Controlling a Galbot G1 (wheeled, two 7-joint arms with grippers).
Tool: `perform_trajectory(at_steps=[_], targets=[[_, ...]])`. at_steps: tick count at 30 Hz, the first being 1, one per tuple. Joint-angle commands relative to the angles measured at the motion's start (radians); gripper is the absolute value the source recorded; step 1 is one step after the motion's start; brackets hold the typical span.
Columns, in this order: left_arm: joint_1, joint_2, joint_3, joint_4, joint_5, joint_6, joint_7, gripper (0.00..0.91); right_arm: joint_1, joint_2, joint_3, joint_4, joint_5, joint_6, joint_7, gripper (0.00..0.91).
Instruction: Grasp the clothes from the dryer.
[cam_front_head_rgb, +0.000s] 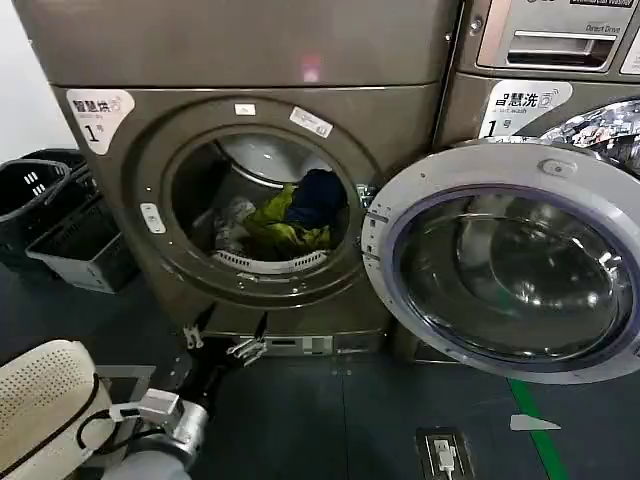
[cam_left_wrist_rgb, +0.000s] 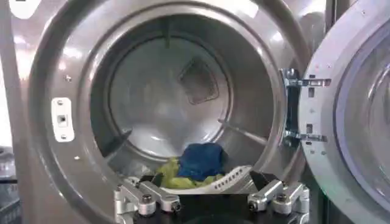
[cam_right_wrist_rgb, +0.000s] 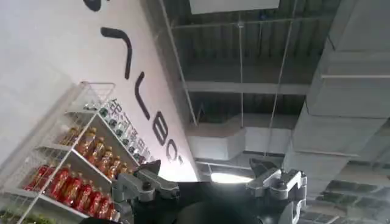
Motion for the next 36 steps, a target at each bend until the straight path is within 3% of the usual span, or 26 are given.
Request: perform_trajectory(at_steps=[1, 36], targets=[[0.002, -0.001, 0.0, -0.003, 0.002, -0.001, 0.001, 0.907, 0.002, 0.0, -0.003, 0.0, 0.0, 0.004, 0.0, 0.907], [0.001, -0.003, 0.006, 0.0, 0.003, -0.004, 0.001, 0.907, 0.015, 0.004, -0.022, 0.005, -0.002, 0.012, -0.006, 0.907]])
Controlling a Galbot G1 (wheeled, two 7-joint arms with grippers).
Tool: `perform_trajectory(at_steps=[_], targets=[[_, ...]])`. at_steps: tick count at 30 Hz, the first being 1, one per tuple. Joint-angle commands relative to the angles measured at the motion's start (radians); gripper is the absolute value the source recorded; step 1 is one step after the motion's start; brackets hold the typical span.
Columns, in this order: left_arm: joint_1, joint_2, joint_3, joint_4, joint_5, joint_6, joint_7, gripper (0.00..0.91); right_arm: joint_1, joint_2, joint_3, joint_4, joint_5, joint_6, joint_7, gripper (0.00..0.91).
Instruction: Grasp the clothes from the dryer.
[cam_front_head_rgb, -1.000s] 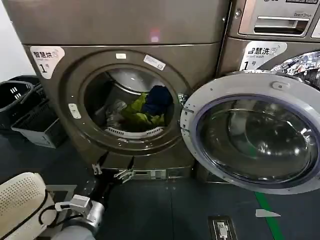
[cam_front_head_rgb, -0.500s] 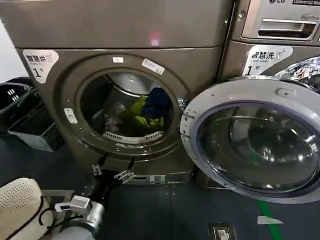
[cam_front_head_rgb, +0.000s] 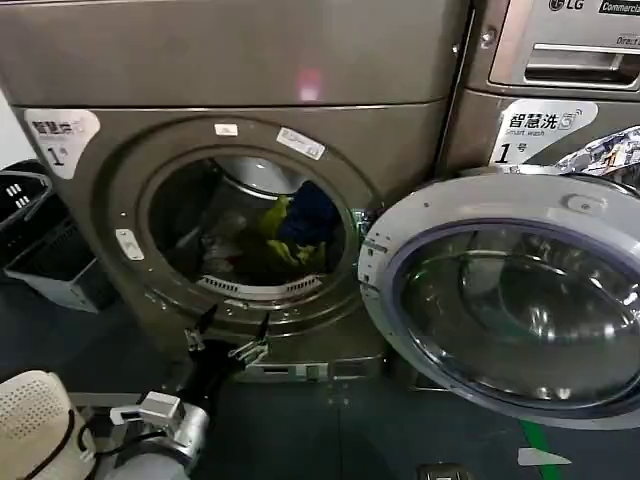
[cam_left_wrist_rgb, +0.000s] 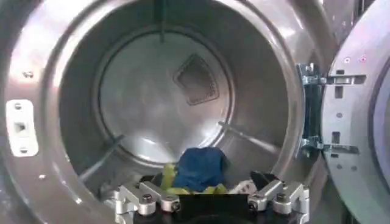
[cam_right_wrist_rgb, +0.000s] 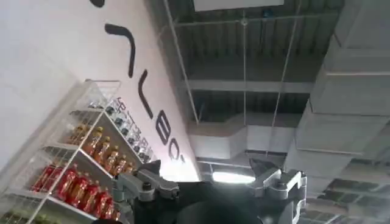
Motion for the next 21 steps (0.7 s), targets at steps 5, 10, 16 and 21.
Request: perform_trajectory(at_steps=[5, 10, 16, 21], targets=[[-0.003, -0.001, 0.002, 0.004, 0.0, 0.0, 0.0, 0.907, 0.001, 0.003, -0.004, 0.01, -0.001, 0.002, -0.002, 0.907], [-0.004, 0.0, 0.001, 0.004, -0.001, 0.0, 0.0, 0.907, 0.004, 0.003, -0.007, 0.013, 0.0, 0.002, -0.002, 0.907], [-0.006, -0.001, 0.001, 0.004, -0.002, 0.001, 0.0, 0.907, 0.003, 0.004, -0.006, 0.017, 0.001, 0.003, -0.002, 0.907], [-0.006, 0.0, 0.001, 0.003, -0.003, 0.0, 0.0, 0.907, 0.002, 0.004, -0.004, 0.021, 0.003, 0.004, 0.0, 0.907]])
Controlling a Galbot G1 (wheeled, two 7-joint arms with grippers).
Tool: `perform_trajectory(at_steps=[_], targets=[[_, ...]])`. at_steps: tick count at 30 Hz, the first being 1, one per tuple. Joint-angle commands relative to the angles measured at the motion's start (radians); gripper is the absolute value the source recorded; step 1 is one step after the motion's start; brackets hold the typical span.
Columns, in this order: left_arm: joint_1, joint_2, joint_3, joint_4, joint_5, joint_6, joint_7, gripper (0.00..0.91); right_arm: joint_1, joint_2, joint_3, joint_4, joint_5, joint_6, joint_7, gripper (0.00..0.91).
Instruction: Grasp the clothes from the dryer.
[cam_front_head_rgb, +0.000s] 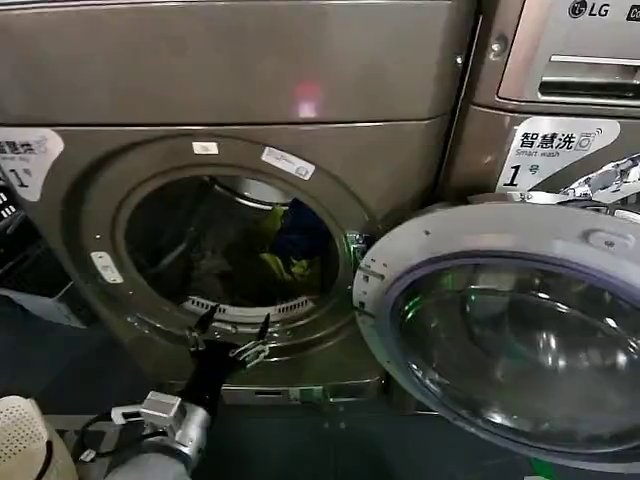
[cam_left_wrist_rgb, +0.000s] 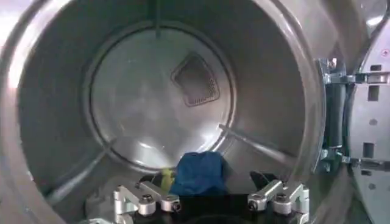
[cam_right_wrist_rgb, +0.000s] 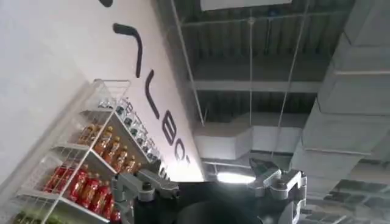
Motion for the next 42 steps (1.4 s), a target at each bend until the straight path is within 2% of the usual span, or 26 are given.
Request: perform_trajectory(at_steps=[1, 13, 15, 18, 23, 27, 30, 34, 39, 42], targets=[[0.0, 0.002, -0.001, -0.001, -0.001, 0.0, 0.0, 0.907, -0.001, 0.0, 0.001, 0.002, 0.002, 0.001, 0.001, 0.907], [0.001, 0.003, -0.003, -0.005, 0.014, -0.009, 0.002, 0.907, -0.006, 0.003, 0.007, 0.017, 0.022, 0.002, 0.007, 0.907], [0.002, 0.003, -0.006, 0.0, 0.071, -0.019, -0.002, 0.907, -0.01, 0.0, 0.019, 0.02, 0.021, -0.009, 0.015, 0.907], [-0.004, 0.01, -0.04, 0.004, 0.367, -0.043, 0.03, 0.907, -0.019, -0.002, 0.045, 0.026, 0.015, -0.01, 0.022, 0.907], [-0.101, 0.059, -0.129, 0.046, 0.996, -0.193, 0.162, 0.907, -0.026, -0.008, 0.062, 0.045, 0.012, -0.013, 0.016, 0.907], [-0.236, 0.089, -0.131, 0.099, 1.258, -0.288, 0.271, 0.907, -0.041, -0.01, 0.07, 0.06, 0.022, -0.015, 0.013, 0.907], [-0.341, 0.097, -0.104, 0.149, 1.363, -0.385, 0.396, 0.907, -0.051, -0.009, 0.07, 0.069, 0.023, -0.015, 0.012, 0.907], [-0.449, 0.081, -0.068, 0.186, 1.503, -0.468, 0.599, 0.907, -0.056, -0.005, 0.063, 0.081, 0.024, -0.014, 0.009, 0.907], [-0.527, 0.057, -0.059, 0.222, 1.536, -0.567, 0.874, 0.907, -0.052, 0.002, 0.041, 0.099, 0.024, -0.014, 0.005, 0.907], [-0.579, 0.034, -0.058, 0.251, 1.536, -0.596, 1.001, 0.907, -0.05, 0.002, 0.033, 0.107, 0.024, -0.013, 0.004, 0.907]])
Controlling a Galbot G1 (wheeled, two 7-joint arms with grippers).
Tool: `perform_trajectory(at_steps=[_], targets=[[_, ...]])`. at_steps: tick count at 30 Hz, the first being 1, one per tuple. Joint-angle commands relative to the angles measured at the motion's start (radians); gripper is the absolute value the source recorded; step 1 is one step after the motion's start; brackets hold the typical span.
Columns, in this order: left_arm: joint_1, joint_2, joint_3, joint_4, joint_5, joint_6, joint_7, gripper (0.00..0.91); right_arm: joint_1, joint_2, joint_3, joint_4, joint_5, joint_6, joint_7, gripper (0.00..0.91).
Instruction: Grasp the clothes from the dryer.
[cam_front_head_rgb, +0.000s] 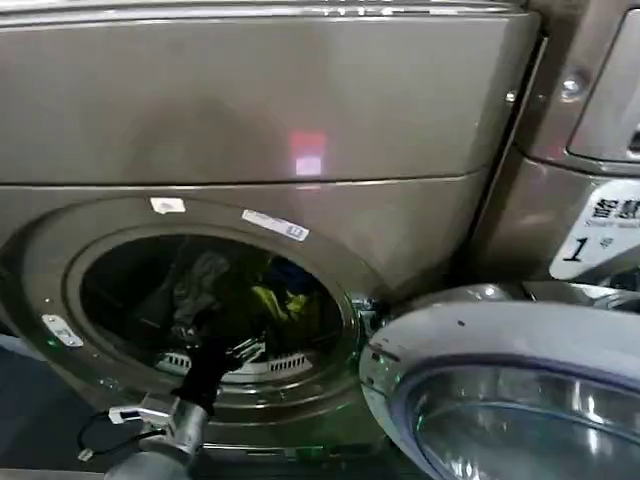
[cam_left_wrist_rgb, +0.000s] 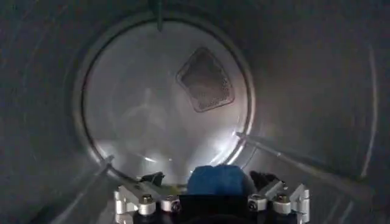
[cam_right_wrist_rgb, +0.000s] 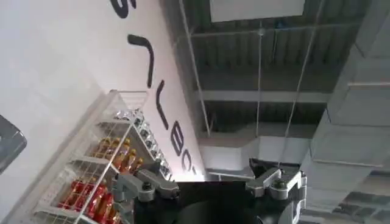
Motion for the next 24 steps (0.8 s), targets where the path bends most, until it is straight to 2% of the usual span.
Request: perform_trajectory(at_steps=[1, 3, 10, 15, 24], targets=[[-0.206, -0.029, 0.01, 0.083, 0.188, -0.176, 0.488, 0.907, 0.002, 0.003, -0.013, 0.014, 0.0, 0.001, -0.001, 0.907], [-0.239, -0.03, 0.014, 0.108, 0.184, -0.198, 0.593, 0.907, 0.006, 0.008, -0.021, 0.019, -0.001, 0.003, -0.003, 0.907], [-0.316, -0.018, 0.046, 0.187, 0.163, -0.215, 0.737, 0.907, 0.014, 0.012, -0.038, 0.025, 0.01, 0.01, -0.001, 0.907], [-0.333, 0.003, 0.055, 0.232, 0.179, -0.259, 0.741, 0.907, 0.014, 0.016, -0.046, 0.03, 0.011, 0.012, -0.003, 0.907], [-0.391, 0.106, 0.115, 0.347, 0.234, -0.216, 0.74, 0.907, 0.022, 0.018, -0.067, 0.037, 0.018, 0.012, -0.005, 0.907]])
